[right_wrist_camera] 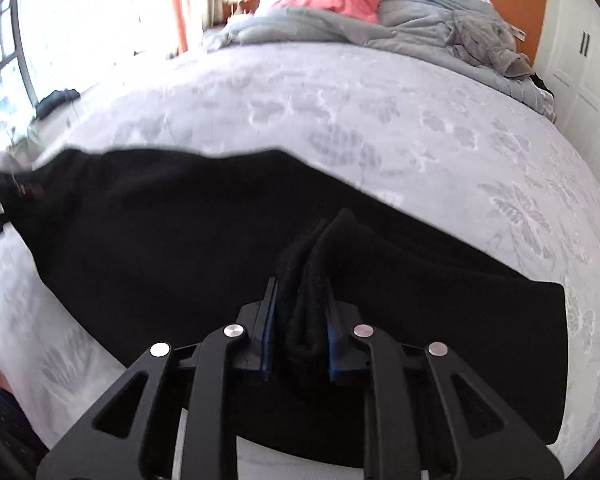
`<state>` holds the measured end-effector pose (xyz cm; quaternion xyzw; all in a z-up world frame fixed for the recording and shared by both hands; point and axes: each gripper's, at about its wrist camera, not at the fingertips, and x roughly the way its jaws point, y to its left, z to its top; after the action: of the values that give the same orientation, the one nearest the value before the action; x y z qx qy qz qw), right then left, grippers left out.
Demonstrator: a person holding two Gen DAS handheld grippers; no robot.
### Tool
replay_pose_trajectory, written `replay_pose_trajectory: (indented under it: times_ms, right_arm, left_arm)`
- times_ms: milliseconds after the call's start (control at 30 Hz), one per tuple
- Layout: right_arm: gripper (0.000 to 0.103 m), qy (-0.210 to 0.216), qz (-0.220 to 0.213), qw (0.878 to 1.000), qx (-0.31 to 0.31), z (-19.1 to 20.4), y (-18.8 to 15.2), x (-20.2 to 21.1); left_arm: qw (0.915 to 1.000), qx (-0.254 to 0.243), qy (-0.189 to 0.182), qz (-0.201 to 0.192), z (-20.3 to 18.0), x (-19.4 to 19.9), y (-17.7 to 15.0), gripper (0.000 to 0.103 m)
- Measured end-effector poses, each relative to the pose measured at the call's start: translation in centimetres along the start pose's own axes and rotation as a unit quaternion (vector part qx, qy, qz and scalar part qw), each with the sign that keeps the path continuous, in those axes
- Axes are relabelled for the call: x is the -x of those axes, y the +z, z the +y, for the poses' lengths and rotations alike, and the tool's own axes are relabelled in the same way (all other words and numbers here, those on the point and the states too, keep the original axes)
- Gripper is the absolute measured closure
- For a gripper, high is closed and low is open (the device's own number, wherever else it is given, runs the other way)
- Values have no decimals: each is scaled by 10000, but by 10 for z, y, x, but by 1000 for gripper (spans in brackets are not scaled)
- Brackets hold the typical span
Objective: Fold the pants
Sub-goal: 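Grasp the pants end with the left tool and fold it over the body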
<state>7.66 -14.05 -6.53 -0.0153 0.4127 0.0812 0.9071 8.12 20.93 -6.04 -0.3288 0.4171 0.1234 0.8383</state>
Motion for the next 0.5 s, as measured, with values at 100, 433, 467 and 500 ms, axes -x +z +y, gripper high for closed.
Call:
replay_pose_trajectory:
  times_ms: [100, 433, 467, 500]
  right_arm:
    - [83, 578, -292, 9977, -188, 10, 15, 17]
    - [50, 749, -61, 9970, 161, 41, 4, 0]
    - [38, 715, -322, 9969, -9, 27, 6, 15]
    - [32, 630, -551, 9963, -200, 13, 7, 28]
  left_arm:
    - [9997, -210, 120, -15, -3, 0, -2, 91]
    - [9956, -825, 424, -128, -17, 1, -9, 90]
    - [9954, -849, 430, -128, -17, 1, -9, 90]
    - [9952, -866, 440, -131, -18, 1, -10, 90]
